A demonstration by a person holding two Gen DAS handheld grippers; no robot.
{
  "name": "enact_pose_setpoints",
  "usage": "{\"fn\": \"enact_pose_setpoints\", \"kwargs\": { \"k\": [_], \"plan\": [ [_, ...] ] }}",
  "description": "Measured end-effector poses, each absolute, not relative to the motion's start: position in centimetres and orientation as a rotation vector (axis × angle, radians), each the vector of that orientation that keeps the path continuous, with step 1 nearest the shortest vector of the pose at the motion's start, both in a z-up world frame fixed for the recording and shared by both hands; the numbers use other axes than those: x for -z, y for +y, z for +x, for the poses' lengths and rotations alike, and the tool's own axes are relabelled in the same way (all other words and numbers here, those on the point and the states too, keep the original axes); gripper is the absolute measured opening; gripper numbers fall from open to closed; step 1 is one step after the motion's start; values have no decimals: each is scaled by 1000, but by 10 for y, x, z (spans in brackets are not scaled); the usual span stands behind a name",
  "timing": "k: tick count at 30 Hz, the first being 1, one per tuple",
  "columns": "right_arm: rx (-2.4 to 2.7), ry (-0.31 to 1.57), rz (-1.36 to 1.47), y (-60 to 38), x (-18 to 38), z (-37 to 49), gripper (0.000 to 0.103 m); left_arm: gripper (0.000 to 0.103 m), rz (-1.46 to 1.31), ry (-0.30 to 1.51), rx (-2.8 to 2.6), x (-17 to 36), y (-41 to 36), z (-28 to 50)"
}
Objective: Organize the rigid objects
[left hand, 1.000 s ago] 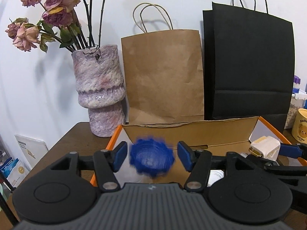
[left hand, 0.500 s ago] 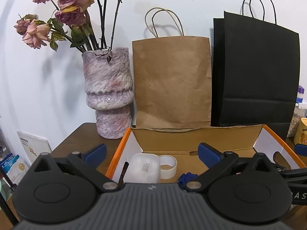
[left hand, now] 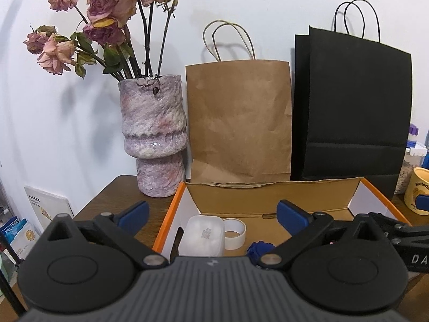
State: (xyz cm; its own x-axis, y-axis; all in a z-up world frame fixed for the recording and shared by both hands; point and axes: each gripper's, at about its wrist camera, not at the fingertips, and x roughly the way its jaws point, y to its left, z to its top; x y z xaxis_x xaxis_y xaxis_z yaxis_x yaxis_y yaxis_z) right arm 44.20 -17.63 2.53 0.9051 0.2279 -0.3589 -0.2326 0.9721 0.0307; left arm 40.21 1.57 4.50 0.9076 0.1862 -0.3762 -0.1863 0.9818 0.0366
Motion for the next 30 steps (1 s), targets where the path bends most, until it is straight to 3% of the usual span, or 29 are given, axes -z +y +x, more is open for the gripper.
{"fn": "enact_pose_setpoints", "kwargs": {
  "k": [16, 30],
  "plan": [
    [-241, 307, -16, -196, -48, 377, 103, 103, -17, 371, -186, -60, 24, 345],
    [-268, 243, -22, -210, -71, 267, 103, 103, -39, 313, -141, -87, 22, 241]
  ]
}}
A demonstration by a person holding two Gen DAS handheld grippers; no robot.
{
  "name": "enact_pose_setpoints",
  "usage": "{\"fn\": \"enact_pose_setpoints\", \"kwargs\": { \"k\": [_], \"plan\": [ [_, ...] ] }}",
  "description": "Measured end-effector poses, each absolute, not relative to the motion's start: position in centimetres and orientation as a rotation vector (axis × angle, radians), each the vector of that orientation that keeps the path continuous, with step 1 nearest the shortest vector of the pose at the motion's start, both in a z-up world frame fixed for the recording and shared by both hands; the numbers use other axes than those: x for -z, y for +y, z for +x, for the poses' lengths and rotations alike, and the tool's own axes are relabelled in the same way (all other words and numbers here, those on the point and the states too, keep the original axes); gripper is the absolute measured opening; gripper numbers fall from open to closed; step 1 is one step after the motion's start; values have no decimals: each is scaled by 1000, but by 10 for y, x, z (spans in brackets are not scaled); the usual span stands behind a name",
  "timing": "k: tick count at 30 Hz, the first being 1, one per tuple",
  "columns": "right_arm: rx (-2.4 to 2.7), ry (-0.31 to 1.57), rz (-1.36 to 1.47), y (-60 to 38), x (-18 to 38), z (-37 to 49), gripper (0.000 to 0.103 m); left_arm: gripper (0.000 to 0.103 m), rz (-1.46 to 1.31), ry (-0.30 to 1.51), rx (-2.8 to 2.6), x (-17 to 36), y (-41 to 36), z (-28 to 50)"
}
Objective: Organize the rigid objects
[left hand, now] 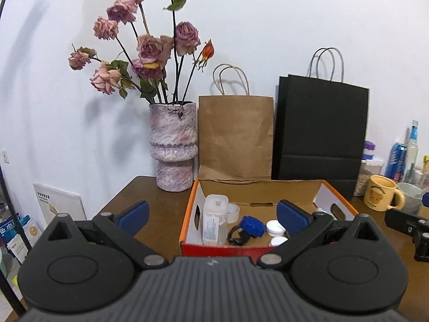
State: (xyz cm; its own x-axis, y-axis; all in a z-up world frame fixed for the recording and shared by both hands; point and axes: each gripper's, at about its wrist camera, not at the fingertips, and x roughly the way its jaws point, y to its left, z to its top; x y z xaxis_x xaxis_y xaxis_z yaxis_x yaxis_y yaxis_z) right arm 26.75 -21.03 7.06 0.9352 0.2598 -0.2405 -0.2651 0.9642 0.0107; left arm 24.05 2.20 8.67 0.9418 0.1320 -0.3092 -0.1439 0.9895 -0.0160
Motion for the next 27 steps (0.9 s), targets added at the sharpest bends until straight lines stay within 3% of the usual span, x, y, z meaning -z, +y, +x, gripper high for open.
{"fn": "enact_pose_setpoints", "kwargs": {
  "k": [27],
  "plan": [
    [-289, 307, -15, -221, -33, 97, 103, 103, 16, 357, -39, -45, -3, 80]
  ]
}}
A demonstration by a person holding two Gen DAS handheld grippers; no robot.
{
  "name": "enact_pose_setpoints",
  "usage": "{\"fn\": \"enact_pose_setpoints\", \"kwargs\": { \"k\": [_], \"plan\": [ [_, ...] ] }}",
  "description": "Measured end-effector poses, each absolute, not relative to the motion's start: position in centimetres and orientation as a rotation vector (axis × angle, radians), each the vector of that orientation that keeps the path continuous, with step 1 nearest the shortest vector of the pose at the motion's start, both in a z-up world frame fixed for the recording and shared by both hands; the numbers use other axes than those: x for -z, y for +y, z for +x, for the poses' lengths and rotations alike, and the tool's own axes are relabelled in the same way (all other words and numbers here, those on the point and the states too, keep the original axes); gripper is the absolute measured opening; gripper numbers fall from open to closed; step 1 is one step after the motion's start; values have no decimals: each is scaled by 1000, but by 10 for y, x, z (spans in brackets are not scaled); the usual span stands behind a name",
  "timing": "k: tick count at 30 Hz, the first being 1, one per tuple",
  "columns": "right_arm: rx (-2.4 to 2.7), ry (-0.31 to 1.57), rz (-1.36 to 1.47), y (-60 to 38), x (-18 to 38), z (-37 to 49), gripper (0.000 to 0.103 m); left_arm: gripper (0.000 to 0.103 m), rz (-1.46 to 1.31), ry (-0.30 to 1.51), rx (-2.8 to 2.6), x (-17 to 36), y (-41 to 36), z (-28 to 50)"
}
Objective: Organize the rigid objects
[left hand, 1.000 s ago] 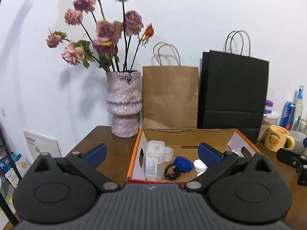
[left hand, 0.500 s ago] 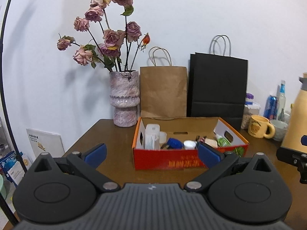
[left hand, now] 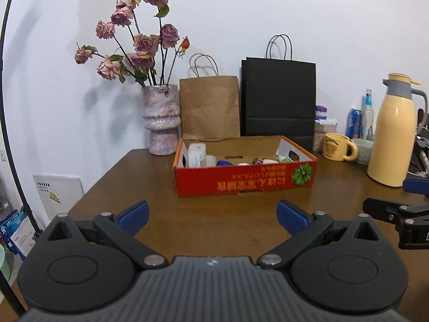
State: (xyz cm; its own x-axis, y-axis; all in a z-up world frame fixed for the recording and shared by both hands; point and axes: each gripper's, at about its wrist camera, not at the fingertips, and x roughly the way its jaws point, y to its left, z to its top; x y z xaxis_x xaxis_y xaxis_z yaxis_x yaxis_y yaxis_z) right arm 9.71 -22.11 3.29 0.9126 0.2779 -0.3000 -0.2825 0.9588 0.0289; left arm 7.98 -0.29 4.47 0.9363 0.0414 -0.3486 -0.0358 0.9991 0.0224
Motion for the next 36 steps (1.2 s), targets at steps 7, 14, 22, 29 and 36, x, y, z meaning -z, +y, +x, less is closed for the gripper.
{"fn": "enact_pose_setpoints", "kwargs": {
  "k": [7, 14, 22, 29, 36],
  "plan": [
    [-300, 329, -23, -219, -24, 79, 103, 103, -7, 395, -25, -31, -2, 62],
    [-313, 335, -30, -216, -21, 73, 103, 103, -16, 397, -32, -30, 0, 57],
    [-313, 333, -31, -215, -22, 73, 103, 103, -16, 395, -29, -31, -1, 56],
    [-312, 329, -30, -216, -23, 74, 103, 103, -13, 393, -22, -32, -3, 55],
    [-312, 327, -30, -216, -24, 73, 103, 103, -13, 392, -23, -31, -3, 56]
  ]
}}
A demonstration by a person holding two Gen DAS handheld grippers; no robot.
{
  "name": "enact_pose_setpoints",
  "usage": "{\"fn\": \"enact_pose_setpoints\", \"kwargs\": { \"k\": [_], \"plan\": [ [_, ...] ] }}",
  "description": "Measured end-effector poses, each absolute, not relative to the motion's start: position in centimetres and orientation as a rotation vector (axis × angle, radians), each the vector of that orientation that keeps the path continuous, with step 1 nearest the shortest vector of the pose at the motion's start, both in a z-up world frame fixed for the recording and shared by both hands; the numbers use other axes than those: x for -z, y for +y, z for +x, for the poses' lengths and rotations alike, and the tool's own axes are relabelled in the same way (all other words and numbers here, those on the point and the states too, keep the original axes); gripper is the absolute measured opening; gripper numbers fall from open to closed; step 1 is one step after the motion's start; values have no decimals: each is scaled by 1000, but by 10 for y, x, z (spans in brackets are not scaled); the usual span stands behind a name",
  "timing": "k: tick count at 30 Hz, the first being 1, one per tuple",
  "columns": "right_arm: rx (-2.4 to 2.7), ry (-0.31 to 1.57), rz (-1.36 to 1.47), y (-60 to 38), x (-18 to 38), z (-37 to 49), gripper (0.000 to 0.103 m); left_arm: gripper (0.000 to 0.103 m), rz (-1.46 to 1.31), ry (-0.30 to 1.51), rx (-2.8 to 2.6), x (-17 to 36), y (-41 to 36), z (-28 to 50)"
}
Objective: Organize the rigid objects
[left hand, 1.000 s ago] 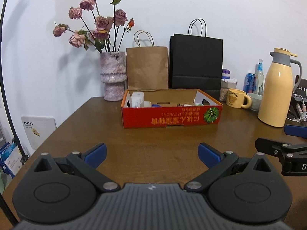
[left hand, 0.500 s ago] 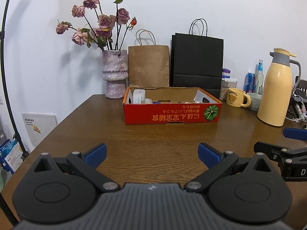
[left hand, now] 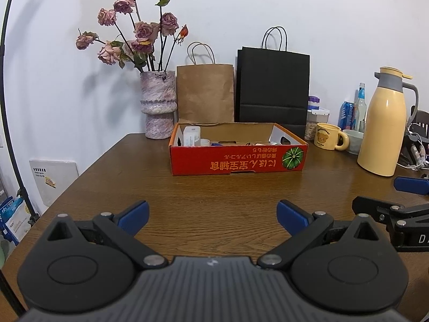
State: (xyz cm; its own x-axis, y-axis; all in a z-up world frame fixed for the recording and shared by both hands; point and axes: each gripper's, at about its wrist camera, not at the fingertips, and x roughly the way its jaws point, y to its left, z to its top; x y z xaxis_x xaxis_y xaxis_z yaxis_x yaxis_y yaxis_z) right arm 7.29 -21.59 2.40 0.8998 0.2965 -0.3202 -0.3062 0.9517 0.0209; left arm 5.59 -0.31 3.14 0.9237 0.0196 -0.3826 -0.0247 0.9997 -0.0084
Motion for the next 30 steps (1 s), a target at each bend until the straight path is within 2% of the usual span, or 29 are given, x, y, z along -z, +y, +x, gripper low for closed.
{"fn": "enact_pose_setpoints", "kwargs": {
  "k": [30],
  "plan": [
    [-309, 329, -32, -216, -26, 74, 103, 103, -11, 390, -35, -29, -4, 55]
  ]
}}
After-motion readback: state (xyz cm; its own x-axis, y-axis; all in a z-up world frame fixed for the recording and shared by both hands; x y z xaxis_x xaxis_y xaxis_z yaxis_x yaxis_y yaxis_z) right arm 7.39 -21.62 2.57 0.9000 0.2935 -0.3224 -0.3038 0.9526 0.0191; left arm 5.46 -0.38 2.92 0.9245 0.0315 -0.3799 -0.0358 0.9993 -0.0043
